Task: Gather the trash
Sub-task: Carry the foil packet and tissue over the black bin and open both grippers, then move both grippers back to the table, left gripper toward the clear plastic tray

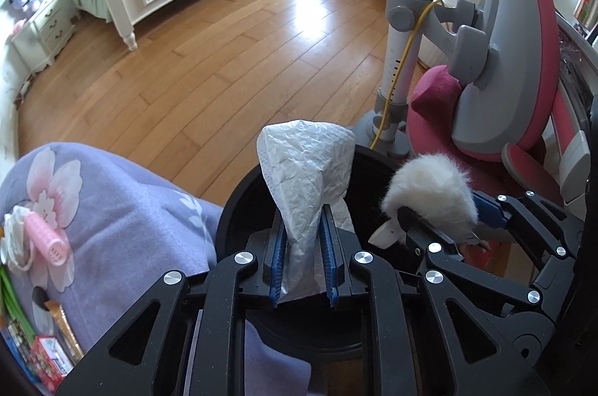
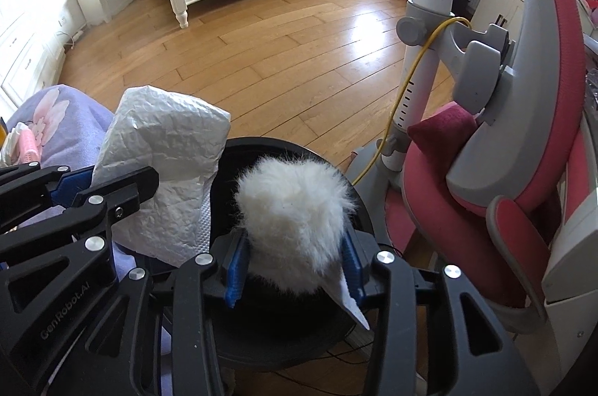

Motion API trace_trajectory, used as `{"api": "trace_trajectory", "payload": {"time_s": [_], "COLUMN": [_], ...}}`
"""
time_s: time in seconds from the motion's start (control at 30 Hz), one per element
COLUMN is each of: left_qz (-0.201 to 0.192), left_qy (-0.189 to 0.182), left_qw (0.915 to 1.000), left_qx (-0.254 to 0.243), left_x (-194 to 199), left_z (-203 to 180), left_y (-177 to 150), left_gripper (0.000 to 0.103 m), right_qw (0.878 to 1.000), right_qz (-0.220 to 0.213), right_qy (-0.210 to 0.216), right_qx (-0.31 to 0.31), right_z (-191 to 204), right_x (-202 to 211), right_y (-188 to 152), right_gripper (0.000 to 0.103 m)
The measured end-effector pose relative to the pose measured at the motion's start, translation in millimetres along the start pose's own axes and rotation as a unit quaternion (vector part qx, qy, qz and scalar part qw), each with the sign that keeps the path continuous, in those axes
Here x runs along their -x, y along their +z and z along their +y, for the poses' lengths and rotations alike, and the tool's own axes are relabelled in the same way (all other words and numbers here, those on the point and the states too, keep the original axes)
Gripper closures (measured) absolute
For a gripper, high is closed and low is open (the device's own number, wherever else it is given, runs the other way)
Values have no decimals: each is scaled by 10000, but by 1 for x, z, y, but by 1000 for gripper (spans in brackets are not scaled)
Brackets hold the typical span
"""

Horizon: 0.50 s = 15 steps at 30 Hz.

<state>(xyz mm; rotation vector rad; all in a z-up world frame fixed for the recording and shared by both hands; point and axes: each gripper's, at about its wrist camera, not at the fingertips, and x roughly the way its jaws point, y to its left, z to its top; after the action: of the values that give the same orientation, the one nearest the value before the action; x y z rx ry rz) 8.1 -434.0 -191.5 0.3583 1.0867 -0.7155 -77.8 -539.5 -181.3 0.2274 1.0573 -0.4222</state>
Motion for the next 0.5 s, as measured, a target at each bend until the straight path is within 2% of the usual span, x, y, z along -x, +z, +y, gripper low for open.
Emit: {"api": "trace_trajectory", "payload": {"time_s": [0.03, 0.1, 0.13, 0.2, 0.3, 0.5], "left_qz": [-12, -28, -30, -46, -68, -75], "left_qy": [-9, -24, -16, -6, 21, 13], "left_qw": [10000, 10000, 9999, 9999, 9999, 9998], "left_qx": [21, 74, 96, 134, 158, 165], "left_x": [1, 2, 3, 5, 7, 9], "left_z": [1, 1, 2, 3, 3, 2], "left_y": [0, 0, 0, 0, 0, 0], "left_gripper": [82, 77, 70, 64, 57, 56], "right_qw": [10000, 9999, 9997, 9993, 9993, 9995], "right_qz": [-22, -106, -162, -253, -241, -213], "right_qy": [-25, -100, -158, -264, -277, -251], "right_qx": [-7, 25, 30, 29, -17, -39], "right_z": [-1, -2, -3, -2, -4, -4], "right_x": [0, 3, 5, 8, 7, 8], "right_y": [0, 1, 1, 1, 2, 4], "right_gripper": [50, 30, 25, 15, 13, 13]}}
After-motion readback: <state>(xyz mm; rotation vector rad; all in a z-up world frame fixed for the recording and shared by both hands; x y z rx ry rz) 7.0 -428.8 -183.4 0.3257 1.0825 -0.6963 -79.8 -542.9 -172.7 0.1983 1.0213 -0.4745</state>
